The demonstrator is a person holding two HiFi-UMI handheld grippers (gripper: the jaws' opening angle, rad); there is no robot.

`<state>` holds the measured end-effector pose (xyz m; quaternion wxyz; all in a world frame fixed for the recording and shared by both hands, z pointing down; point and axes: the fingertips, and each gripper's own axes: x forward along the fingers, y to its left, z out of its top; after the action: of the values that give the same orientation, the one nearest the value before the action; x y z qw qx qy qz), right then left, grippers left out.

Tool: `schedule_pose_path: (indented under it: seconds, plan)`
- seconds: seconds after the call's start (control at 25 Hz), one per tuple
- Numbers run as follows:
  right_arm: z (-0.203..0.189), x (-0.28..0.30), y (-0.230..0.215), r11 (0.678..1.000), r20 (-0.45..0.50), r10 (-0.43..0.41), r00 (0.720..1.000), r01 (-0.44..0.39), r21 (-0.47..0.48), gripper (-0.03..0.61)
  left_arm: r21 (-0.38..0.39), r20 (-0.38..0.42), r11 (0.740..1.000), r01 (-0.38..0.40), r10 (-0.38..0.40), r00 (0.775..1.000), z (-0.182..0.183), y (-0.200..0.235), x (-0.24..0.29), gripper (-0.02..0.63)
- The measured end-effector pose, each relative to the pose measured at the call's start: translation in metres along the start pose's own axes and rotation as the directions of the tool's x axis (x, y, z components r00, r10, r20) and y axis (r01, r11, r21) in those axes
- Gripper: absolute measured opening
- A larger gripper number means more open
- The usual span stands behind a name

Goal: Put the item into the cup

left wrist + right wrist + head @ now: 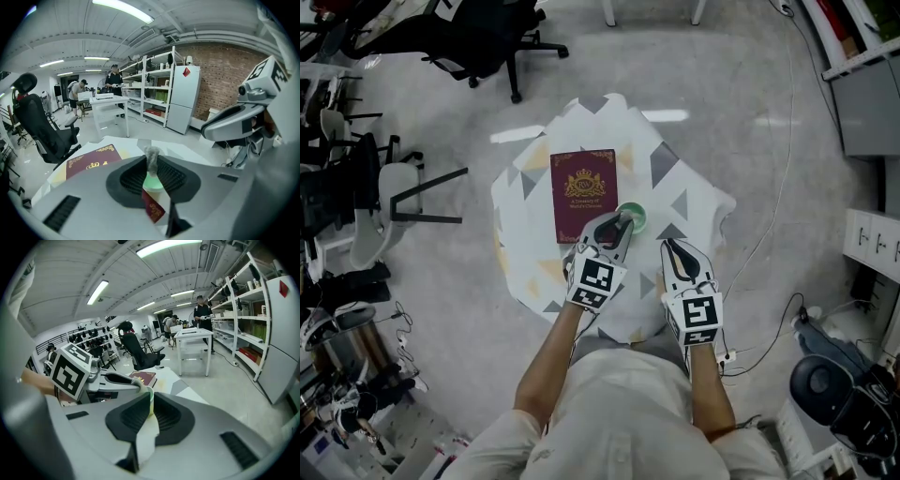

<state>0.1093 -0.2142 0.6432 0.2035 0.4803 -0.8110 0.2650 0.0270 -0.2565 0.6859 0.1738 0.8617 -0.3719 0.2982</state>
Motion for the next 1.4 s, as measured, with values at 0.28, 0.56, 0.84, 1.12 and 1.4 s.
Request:
schedule_pose_path:
  seconds: [0.28, 0.56, 0.84, 1.12, 1.4]
  plan:
    - [-0.003, 0.001, -0.001, 1.0, 0.001, 0.0, 1.0, 0.0, 0.007, 0.031, 0.025, -0.048, 1.0, -0.004, 0.005, 0.999, -0.008, -0.004, 0.01, 0.078]
    - [-0.004, -0.001, -0.001, 1.0, 0.003, -0.004, 1.0, 0.004, 0.016, 0.032, 0.046, -0.105, 0.999, -0.006, 0.011, 0.994, -0.015, -0.007, 0.017, 0.081]
    - [-0.004, -0.006, -0.002, 1.0, 0.012, -0.015, 1.0, 0.014, 0.02, 0.032, 0.058, -0.144, 0.998, -0.009, 0.017, 0.989, -0.022, -0.009, 0.024, 0.084]
    - [-0.003, -0.013, -0.004, 0.999, 0.021, -0.026, 0.999, 0.025, 0.02, 0.032, 0.067, -0.171, 0.998, -0.024, 0.035, 0.985, -0.025, -0.01, 0.024, 0.091]
    - [0.0, -0.021, -0.005, 0.999, 0.036, -0.039, 0.999, 0.038, 0.019, 0.034, 0.068, -0.179, 0.997, -0.03, 0.042, 0.983, -0.023, -0.011, 0.024, 0.106]
